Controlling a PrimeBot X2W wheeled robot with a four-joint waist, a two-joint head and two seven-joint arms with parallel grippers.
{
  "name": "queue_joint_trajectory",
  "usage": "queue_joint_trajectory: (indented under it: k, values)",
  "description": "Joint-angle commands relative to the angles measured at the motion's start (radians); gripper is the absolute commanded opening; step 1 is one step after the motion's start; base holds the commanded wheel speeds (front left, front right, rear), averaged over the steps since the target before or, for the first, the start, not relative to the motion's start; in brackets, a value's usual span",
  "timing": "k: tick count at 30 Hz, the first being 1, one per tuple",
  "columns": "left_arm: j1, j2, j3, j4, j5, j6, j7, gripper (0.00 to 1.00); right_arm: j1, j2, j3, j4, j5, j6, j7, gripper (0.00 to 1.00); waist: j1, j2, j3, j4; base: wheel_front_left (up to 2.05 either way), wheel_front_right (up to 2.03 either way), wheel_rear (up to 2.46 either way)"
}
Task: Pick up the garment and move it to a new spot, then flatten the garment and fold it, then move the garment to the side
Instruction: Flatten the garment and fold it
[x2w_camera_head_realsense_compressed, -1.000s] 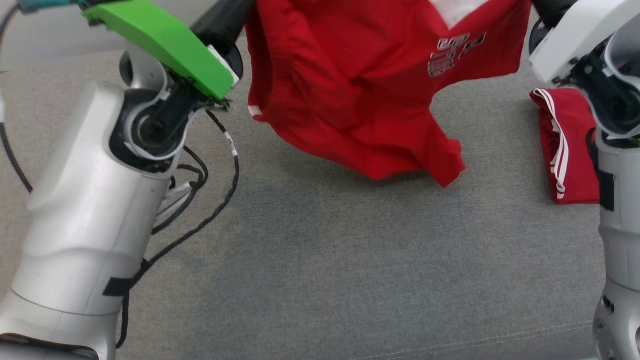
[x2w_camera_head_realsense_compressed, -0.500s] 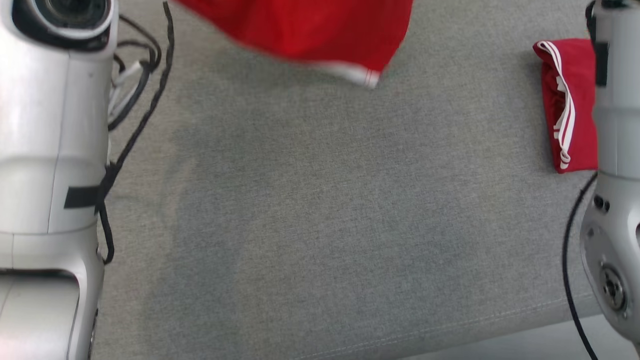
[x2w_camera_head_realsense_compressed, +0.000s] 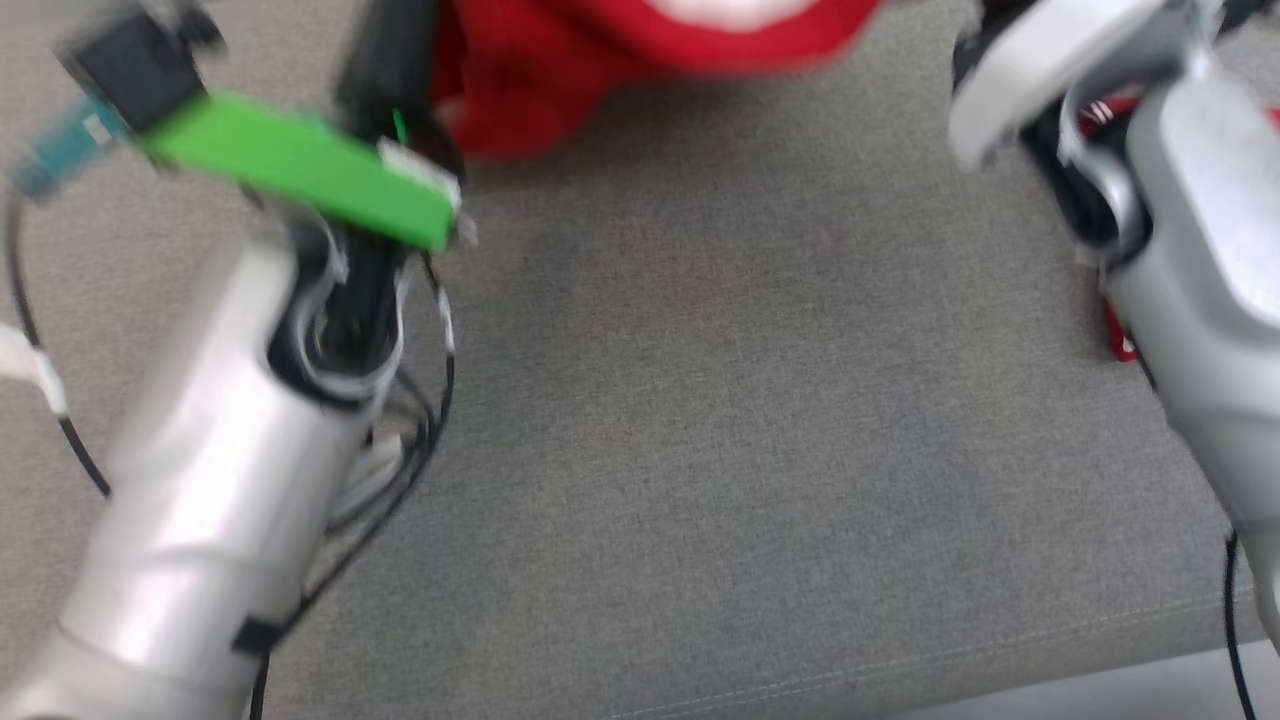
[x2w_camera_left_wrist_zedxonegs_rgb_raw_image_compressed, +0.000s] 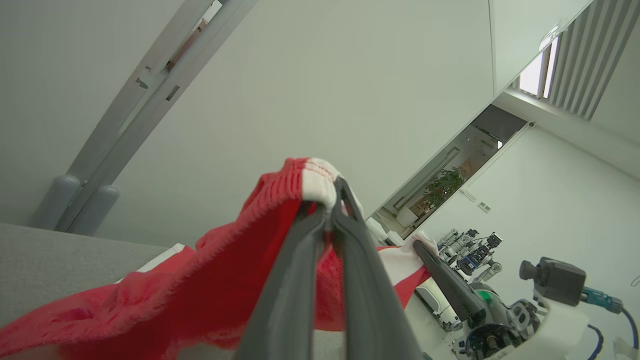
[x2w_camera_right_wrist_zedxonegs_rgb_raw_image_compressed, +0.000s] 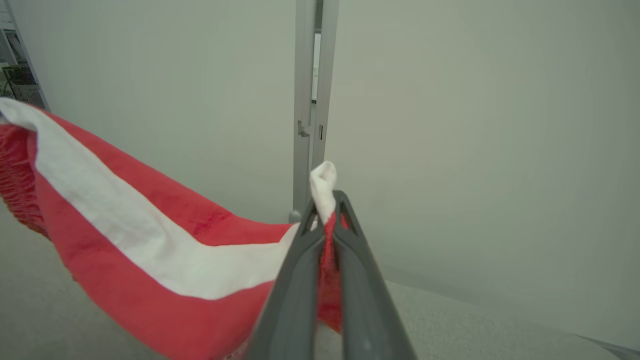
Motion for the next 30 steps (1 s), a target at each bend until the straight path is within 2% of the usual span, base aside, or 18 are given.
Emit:
queue_joint_trajectory:
  k: [1,6,9,12,18,22,27,30]
  values:
    - [0.066,0.025,-0.018,0.003,-0.019,-0.002,0.01,0.0,0.064,-0.033,0.028,-0.036,0.045,-0.001,0.037,0.0,-0.0001,-0.0001,-0.032,0.022,0.0,0.0,0.0]
    - [0.286,0.107,-0.112,0.016,-0.066,-0.002,0.071,0.0,0.293,-0.197,0.142,-0.237,0.196,0.0,0.219,0.0,-0.0001,-0.0001,-0.073,0.038,0.0,0.0,0.0]
    - [0.396,0.15,-0.146,0.013,-0.086,-0.002,0.099,0.0,0.414,-0.275,0.159,-0.334,0.239,0.0,0.297,0.0,-0.0001,-0.0001,-0.096,0.051,0.0,0.0,0.0]
    - [0.473,0.192,-0.185,0.001,-0.098,-0.002,0.143,0.0,0.519,-0.316,0.127,-0.386,0.25,-0.001,0.355,0.0,-0.0001,-0.0001,-0.118,0.07,0.0,0.0,0.0]
    - [0.562,0.249,-0.264,-0.063,-0.067,0.029,0.226,0.0,0.746,-0.344,0.02,-0.501,0.273,-0.001,0.541,0.0,-0.0001,-0.0001,-0.151,0.116,0.0,0.0,0.0]
    - [0.598,0.291,-0.307,-0.128,-0.046,0.073,0.278,0.0,0.895,-0.341,-0.081,-0.605,0.269,0.0,0.689,0.0,-0.0001,-0.0001,-0.161,0.134,0.0,0.0,0.0]
    - [0.658,0.364,-0.352,-0.244,-0.057,0.133,0.363,0.0,1.066,-0.312,-0.198,-0.738,0.254,0.0,0.891,0.0,-0.0001,-0.0001,-0.174,0.143,0.0,0.0,0.0]
    - [0.684,0.392,-0.35,-0.329,-0.072,0.153,0.374,0.0,1.115,-0.278,-0.276,-0.83,0.228,0.0,0.946,0.0,-0.0001,-0.0001,-0.182,0.152,0.0,0.0,0.0]
